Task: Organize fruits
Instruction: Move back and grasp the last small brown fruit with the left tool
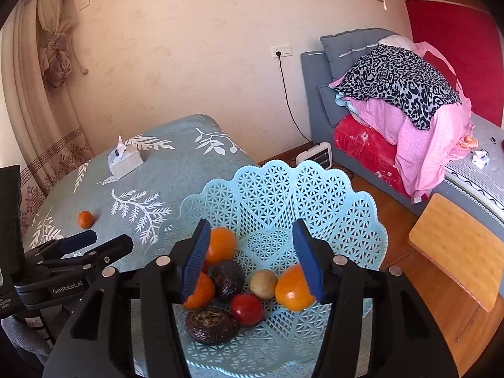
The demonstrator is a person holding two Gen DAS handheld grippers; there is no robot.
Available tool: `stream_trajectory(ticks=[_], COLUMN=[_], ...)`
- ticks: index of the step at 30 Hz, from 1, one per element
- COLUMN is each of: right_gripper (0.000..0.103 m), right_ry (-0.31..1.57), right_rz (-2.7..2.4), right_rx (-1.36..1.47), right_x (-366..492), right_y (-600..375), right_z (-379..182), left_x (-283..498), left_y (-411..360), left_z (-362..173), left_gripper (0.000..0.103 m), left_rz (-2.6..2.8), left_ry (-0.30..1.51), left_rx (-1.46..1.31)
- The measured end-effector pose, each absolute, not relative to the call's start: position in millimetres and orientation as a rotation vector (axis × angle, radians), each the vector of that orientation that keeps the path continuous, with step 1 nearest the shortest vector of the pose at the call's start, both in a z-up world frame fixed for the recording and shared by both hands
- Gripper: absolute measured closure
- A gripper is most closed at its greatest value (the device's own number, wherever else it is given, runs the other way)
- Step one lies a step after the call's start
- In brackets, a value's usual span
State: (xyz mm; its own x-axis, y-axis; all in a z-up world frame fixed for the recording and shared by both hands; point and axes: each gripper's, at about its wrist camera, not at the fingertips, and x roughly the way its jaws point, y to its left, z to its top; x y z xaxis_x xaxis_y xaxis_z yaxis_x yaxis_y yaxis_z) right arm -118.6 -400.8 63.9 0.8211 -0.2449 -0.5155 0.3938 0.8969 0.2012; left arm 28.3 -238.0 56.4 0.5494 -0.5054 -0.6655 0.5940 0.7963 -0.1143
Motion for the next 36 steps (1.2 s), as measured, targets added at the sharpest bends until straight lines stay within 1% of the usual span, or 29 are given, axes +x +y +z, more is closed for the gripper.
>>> stream_trajectory(ticks=[1, 3, 4, 5, 30, 31, 33, 34, 36], right_gripper=[0.046, 0.041, 0.036, 0.035, 0.035, 0.035, 0.035, 0.035, 0.035], right_ry=[0.504, 0.505, 0.502, 0.499, 0.569, 0.572, 0.576, 0.578, 0.579], right_rz=[-0.336, -0.313, -0.305, -0.295, -0.105, -0.1, -0.089, -0.082, -0.068], right_rx=[0.3, 0.29, 0.283, 0.275, 0.148, 0.147, 0.143, 0.141, 0.135], right_x=[-117, -113, -111, -109, -55, -53, -49, -47, -42], right_y=[-397, -389, -385, -381, -294, -292, -287, -285, -280], right_z=[65, 66, 67, 68, 63, 63, 62, 62, 63], left_x=[31, 35, 38, 41, 109, 112, 119, 123, 127], left_y=[-234, -224, -219, -214, -95, -93, -90, -89, -87], left_z=[56, 56, 56, 56, 42, 41, 37, 34, 28], left_gripper=[0.009, 0.009, 0.009, 0.009, 0.009, 0.011, 0.024, 0.027, 0.037], left_rz=[-0.638, -0.607, -0.594, -0.58, -0.24, -0.237, -0.234, -0.235, -0.234], left_ry=[0.742, 0.742, 0.745, 0.747, 0.74, 0.744, 0.761, 0.775, 0.797], left_rx=[0.126, 0.116, 0.109, 0.102, 0.085, 0.085, 0.083, 0.08, 0.077])
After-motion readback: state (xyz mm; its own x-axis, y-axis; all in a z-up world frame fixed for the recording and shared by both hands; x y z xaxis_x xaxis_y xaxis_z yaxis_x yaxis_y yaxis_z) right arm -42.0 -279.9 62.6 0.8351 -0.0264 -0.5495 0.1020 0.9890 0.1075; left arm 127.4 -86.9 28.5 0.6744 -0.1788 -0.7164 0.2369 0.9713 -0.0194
